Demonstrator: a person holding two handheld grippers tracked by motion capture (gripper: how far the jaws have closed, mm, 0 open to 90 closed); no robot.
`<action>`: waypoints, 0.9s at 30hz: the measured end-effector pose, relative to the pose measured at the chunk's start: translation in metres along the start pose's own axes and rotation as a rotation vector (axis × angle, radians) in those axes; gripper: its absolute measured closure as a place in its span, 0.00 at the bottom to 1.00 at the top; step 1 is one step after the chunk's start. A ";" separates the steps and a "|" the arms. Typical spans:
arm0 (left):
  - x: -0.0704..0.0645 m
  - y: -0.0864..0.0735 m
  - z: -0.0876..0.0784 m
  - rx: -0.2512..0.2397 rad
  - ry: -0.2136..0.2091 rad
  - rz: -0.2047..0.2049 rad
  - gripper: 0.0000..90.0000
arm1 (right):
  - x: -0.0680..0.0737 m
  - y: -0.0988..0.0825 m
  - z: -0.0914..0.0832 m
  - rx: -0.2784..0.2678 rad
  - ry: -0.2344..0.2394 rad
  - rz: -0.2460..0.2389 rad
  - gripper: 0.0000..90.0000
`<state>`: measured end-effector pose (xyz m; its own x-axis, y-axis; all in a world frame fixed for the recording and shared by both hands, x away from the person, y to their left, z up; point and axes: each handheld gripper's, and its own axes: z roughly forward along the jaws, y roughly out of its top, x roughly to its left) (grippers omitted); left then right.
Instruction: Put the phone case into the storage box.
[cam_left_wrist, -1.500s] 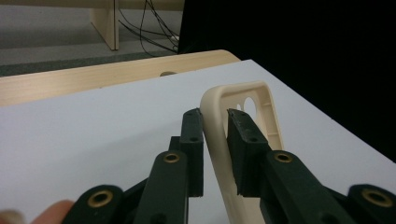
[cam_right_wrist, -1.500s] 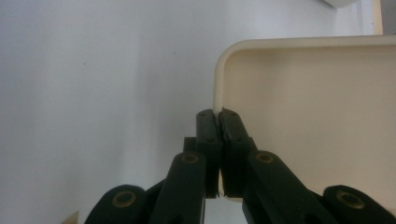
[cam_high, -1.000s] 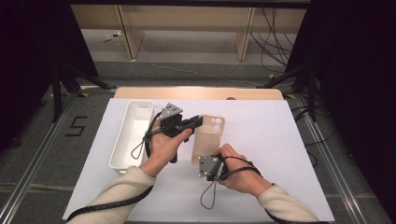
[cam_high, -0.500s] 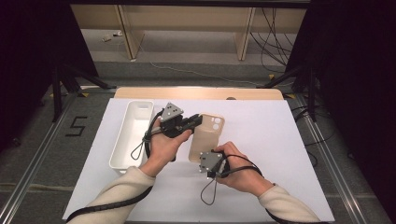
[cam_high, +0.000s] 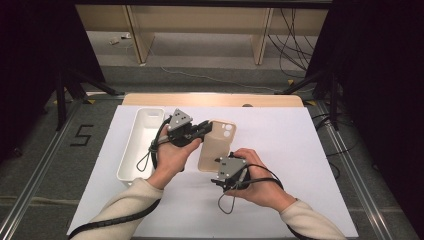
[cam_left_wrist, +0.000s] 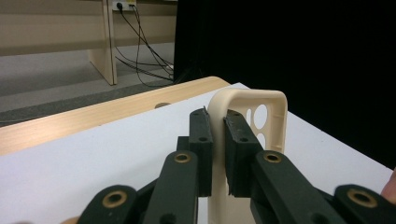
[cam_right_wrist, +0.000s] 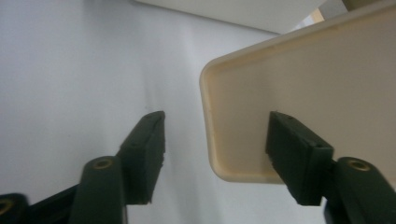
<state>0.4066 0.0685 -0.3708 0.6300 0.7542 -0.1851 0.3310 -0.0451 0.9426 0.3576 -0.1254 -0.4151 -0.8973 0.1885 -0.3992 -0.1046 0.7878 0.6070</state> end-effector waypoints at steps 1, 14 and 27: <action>0.001 0.000 -0.001 -0.005 0.005 -0.003 0.92 | -0.001 -0.001 -0.001 -0.009 -0.009 0.014 0.40; 0.008 0.001 -0.010 -0.015 0.033 0.002 0.92 | -0.002 -0.013 -0.012 -0.025 -0.016 0.072 0.35; 0.012 0.002 -0.017 -0.023 0.043 0.010 0.92 | -0.006 -0.027 -0.021 -0.046 -0.031 0.143 0.34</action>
<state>0.4025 0.0882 -0.3668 0.6025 0.7811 -0.1636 0.3076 -0.0381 0.9508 0.3570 -0.1601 -0.4143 -0.8908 0.3156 -0.3269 0.0035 0.7242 0.6896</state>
